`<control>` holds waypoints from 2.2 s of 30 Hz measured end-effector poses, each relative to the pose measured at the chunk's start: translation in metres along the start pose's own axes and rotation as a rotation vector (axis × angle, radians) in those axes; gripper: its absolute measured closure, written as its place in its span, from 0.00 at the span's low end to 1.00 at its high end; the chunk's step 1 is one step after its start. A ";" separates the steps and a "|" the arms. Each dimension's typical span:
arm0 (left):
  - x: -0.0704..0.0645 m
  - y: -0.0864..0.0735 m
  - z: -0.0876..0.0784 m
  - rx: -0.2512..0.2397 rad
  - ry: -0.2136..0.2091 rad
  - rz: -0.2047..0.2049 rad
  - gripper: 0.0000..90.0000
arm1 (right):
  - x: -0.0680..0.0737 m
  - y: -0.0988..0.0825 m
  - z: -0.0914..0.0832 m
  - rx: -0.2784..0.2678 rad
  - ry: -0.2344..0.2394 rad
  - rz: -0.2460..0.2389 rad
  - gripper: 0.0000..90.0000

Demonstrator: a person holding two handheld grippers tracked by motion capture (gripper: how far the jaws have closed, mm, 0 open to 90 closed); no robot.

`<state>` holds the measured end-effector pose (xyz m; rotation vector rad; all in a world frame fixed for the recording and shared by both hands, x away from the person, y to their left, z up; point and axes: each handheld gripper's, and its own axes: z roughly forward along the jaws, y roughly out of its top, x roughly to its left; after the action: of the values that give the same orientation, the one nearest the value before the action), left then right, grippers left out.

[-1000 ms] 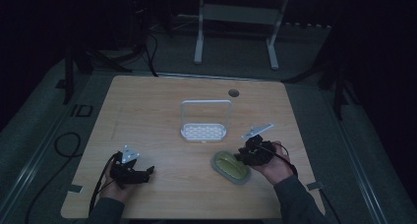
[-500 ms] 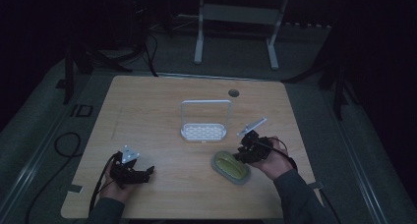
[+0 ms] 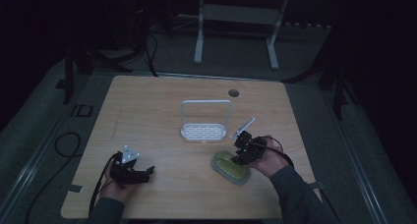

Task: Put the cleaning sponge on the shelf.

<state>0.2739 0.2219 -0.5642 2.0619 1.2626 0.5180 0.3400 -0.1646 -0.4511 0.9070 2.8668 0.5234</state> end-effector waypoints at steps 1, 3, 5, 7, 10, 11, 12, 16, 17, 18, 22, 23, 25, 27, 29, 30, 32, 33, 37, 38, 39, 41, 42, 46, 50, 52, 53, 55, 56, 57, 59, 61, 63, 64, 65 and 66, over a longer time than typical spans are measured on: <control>0.000 0.000 0.000 0.000 0.001 0.000 0.12 | 0.000 0.001 0.001 0.005 0.003 0.002 0.71; 0.000 0.000 0.000 0.000 0.000 0.000 0.12 | 0.000 0.001 0.002 0.011 0.007 0.000 0.71; 0.000 0.000 0.000 0.001 0.001 0.000 0.12 | 0.000 0.002 0.003 0.018 0.011 0.003 0.70; 0.000 0.000 0.000 0.001 0.000 0.000 0.12 | 0.000 0.003 0.004 0.021 0.017 -0.001 0.69; 0.000 0.000 0.000 0.001 0.000 0.000 0.12 | 0.000 0.005 0.005 0.027 0.018 0.001 0.66; 0.000 0.000 0.000 0.000 0.001 0.000 0.12 | 0.001 0.006 0.006 0.031 0.023 0.003 0.65; 0.000 0.000 0.000 0.001 0.001 0.000 0.12 | 0.000 0.006 0.006 0.035 0.024 -0.001 0.64; 0.000 0.000 0.000 0.001 0.001 0.001 0.12 | 0.001 0.008 0.008 0.043 0.030 0.010 0.61; 0.000 0.000 0.000 0.000 0.000 0.000 0.12 | 0.001 0.009 0.009 0.048 0.032 0.006 0.61; 0.000 0.000 0.000 0.001 0.000 0.000 0.12 | 0.000 0.009 0.010 0.055 0.033 0.003 0.61; 0.000 0.000 0.000 0.001 0.001 0.000 0.12 | 0.000 0.011 0.013 0.074 0.039 -0.004 0.61; 0.000 0.000 0.000 0.001 0.001 0.001 0.12 | 0.000 0.011 0.013 0.079 0.040 -0.006 0.61; 0.000 0.000 0.000 0.001 0.001 0.000 0.12 | 0.001 0.013 0.015 0.089 0.041 -0.005 0.61; 0.000 0.000 0.000 0.001 0.001 0.000 0.12 | 0.001 0.014 0.016 0.095 0.042 -0.010 0.61; 0.000 0.000 0.000 0.001 0.000 -0.001 0.12 | 0.001 0.016 0.018 0.105 0.044 -0.009 0.61; 0.000 0.000 0.000 0.000 0.000 -0.002 0.12 | 0.000 0.016 0.019 0.109 0.044 -0.008 0.61; 0.000 0.000 0.000 0.000 0.000 -0.001 0.12 | 0.000 0.018 0.020 0.119 0.045 -0.014 0.61; 0.000 0.000 0.000 0.000 0.000 -0.002 0.12 | 0.000 0.018 0.021 0.121 0.048 -0.009 0.61; 0.000 0.000 0.000 0.000 0.000 -0.002 0.12 | 0.001 0.021 0.024 0.143 0.047 -0.013 0.62; 0.000 0.000 0.000 0.001 0.000 -0.002 0.12 | 0.001 0.021 0.024 0.147 0.047 -0.017 0.62; 0.000 0.000 0.000 0.000 0.000 -0.002 0.12 | 0.001 0.022 0.024 0.151 0.047 -0.015 0.62; 0.000 0.000 0.000 0.001 0.000 -0.001 0.12 | 0.000 0.023 0.025 0.159 0.046 -0.020 0.63; 0.000 0.000 0.000 0.000 0.000 -0.002 0.12 | 0.000 0.024 0.025 0.165 0.048 -0.021 0.64; 0.000 0.000 0.000 0.001 0.000 -0.002 0.12 | 0.001 0.025 0.026 0.186 0.053 -0.030 0.64; 0.000 0.000 0.000 0.001 0.000 -0.002 0.12 | 0.001 0.027 0.027 0.214 0.053 -0.038 0.65; 0.000 0.000 0.000 0.001 0.000 -0.001 0.12 | 0.001 0.028 0.028 0.226 0.053 -0.037 0.66; 0.000 0.000 0.000 0.000 0.000 -0.002 0.12 | 0.001 0.028 0.029 0.229 0.053 -0.039 0.66; 0.000 0.000 0.000 0.000 0.000 -0.002 0.12 | 0.001 0.028 0.030 0.240 0.053 -0.043 0.67; 0.000 0.000 0.000 0.000 0.000 -0.002 0.12 | 0.000 0.028 0.030 0.243 0.051 -0.047 0.67; 0.000 0.000 0.000 0.000 0.000 -0.002 0.12 | 0.000 0.029 0.031 0.246 0.049 -0.049 0.67; 0.000 0.000 0.000 0.001 0.000 -0.001 0.12 | 0.001 0.029 0.031 0.255 0.048 -0.053 0.68; 0.000 0.000 0.000 0.000 0.000 -0.002 0.12 | 0.001 0.030 0.031 0.260 0.046 -0.062 0.68; 0.000 0.000 0.000 0.000 0.000 -0.002 0.12 | 0.001 0.031 0.031 0.266 0.048 -0.062 0.69; 0.000 0.000 0.000 0.000 0.000 -0.002 0.12 | 0.001 0.032 0.031 0.272 0.046 -0.068 0.69; 0.000 0.000 0.000 0.000 -0.001 -0.001 0.12 | 0.001 0.033 0.031 0.274 0.047 -0.069 0.70; 0.000 0.000 0.000 0.000 -0.001 -0.001 0.12 | 0.001 0.033 0.031 0.276 0.045 -0.073 0.70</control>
<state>0.2739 0.2216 -0.5642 2.0609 1.2634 0.5168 0.3630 -0.1296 -0.4687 0.8283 3.0508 0.1437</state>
